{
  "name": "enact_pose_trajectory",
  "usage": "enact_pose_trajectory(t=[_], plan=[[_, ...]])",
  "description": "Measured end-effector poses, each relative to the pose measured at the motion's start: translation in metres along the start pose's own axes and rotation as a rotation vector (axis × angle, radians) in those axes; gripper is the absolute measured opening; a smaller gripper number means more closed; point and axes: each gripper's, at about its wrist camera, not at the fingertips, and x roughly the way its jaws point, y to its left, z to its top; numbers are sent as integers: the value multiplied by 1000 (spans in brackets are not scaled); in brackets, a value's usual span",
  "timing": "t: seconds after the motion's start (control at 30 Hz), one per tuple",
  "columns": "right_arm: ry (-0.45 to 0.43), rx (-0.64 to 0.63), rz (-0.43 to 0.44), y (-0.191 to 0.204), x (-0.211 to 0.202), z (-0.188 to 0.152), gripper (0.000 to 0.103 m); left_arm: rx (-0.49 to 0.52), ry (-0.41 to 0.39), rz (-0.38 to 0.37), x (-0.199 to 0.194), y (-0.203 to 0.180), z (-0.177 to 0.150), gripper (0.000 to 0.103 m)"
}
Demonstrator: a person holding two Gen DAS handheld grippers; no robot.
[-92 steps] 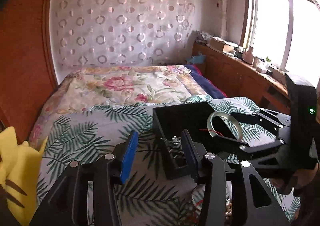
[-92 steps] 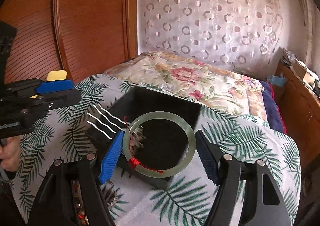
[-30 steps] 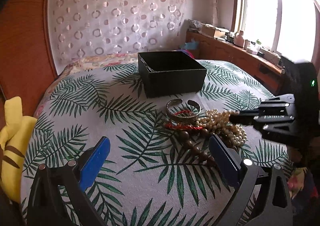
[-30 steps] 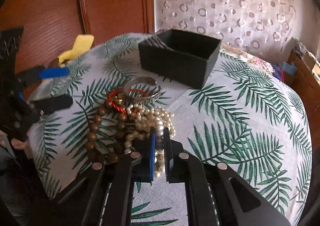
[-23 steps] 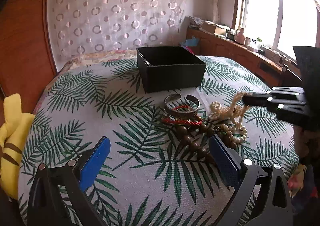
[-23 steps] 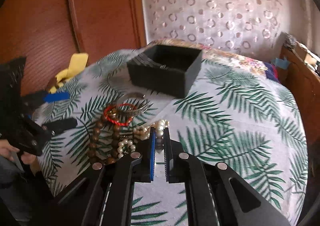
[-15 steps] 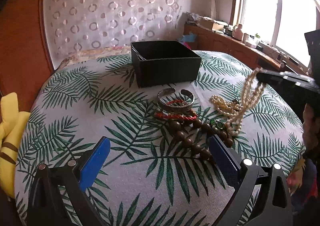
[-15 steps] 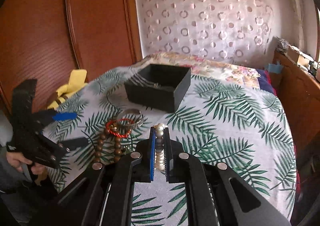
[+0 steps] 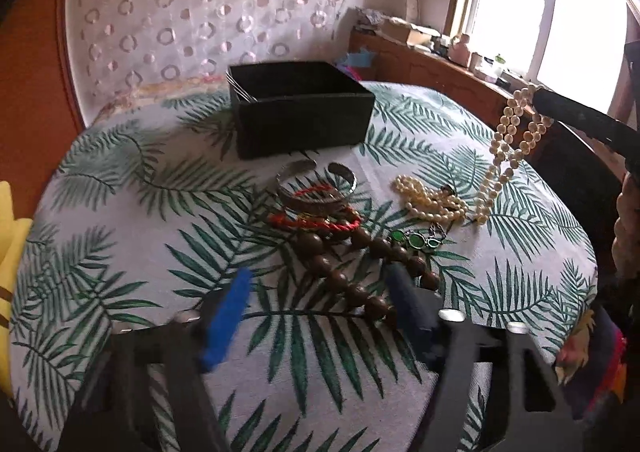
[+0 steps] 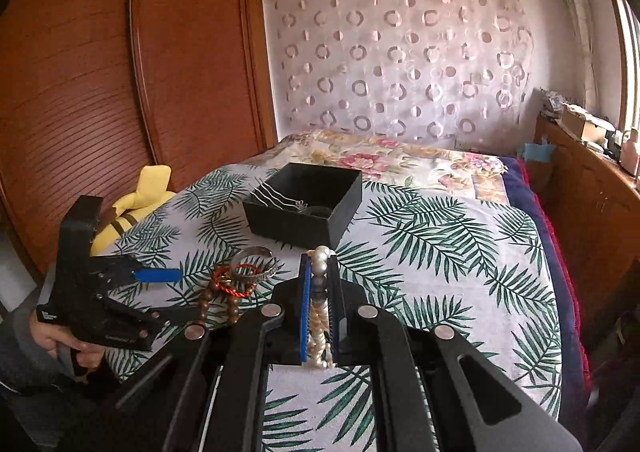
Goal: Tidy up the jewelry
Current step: 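Grasp the long beige bead necklace with the right tool and lift it, then grasp the brown wooden bead bracelet with the left tool while the right tool holds the necklace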
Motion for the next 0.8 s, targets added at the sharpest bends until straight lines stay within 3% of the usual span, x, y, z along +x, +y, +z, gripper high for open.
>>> enact_pose_trajectory(t=[0.07,0.23,0.3,0.37,0.67,0.8], plan=[[7,2,3,0,3,-3,9,2,17,-2,6,-3,2,47],[22,0,8,4,10,-8,9,13,46,23,18,-6,8,45],[26,-1,8,6,12,-9,9,30,51,45,18,-8,9,37],[28,-1,9,7,13,-10,9,54,52,62,16,-9,6,13],[31,-1,12,9,16,-11,9,21,39,57,-7,17,-6,12],[22,-11,20,13,15,-7,9,-7,-8,47,-23,25,-6,12]])
